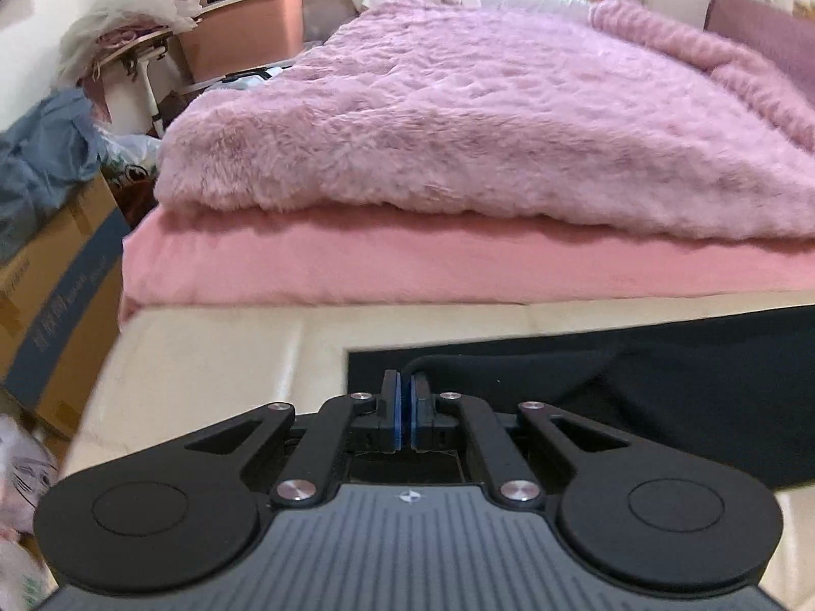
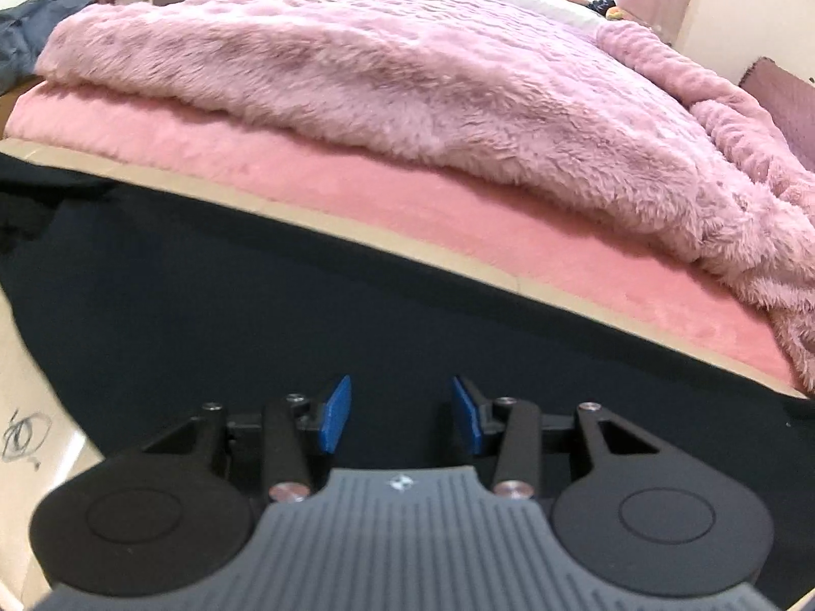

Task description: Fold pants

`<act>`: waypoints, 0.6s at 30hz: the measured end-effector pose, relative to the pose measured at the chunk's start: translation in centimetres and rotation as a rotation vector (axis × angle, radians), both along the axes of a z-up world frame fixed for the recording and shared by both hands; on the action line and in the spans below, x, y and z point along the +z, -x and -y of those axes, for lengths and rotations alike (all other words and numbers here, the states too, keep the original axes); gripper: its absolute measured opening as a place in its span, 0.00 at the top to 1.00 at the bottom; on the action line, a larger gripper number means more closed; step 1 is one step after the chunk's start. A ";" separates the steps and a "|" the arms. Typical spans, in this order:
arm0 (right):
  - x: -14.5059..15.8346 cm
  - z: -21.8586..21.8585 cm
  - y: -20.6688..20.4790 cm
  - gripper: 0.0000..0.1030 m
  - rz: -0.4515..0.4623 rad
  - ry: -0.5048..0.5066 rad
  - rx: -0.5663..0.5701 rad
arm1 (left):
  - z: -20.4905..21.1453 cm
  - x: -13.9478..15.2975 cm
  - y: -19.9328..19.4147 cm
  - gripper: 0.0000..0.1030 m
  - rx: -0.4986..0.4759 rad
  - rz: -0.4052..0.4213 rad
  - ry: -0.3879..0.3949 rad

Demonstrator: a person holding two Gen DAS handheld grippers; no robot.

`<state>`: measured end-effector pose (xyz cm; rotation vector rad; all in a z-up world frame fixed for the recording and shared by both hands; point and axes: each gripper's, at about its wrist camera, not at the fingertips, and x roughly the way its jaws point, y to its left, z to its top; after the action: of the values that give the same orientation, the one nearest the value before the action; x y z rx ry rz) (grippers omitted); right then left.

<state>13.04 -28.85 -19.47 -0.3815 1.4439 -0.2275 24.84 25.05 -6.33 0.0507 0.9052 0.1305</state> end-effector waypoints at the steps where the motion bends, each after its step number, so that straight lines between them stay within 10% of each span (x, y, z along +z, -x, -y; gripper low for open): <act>1: -0.3 0.2 -0.3 0.61 -0.002 0.012 0.005 | -0.4 -0.3 -1.0 0.98 -0.002 -0.018 -0.011; 10: -2.2 2.2 -0.7 0.62 -0.022 0.010 -0.030 | -3.8 -6.0 -5.8 0.93 0.096 -0.199 0.025; 14: -2.2 2.5 -0.4 0.61 -0.016 -0.003 -0.041 | -5.0 -5.5 -4.9 0.91 0.203 -0.132 0.024; 18: -2.4 2.4 -0.5 0.61 -0.018 -0.003 -0.035 | -3.2 -2.8 -2.5 0.91 0.062 -0.035 0.163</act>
<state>13.53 -31.29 -21.86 -0.3565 1.4690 -0.2508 27.34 28.25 -9.17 -0.1273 0.9503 0.1137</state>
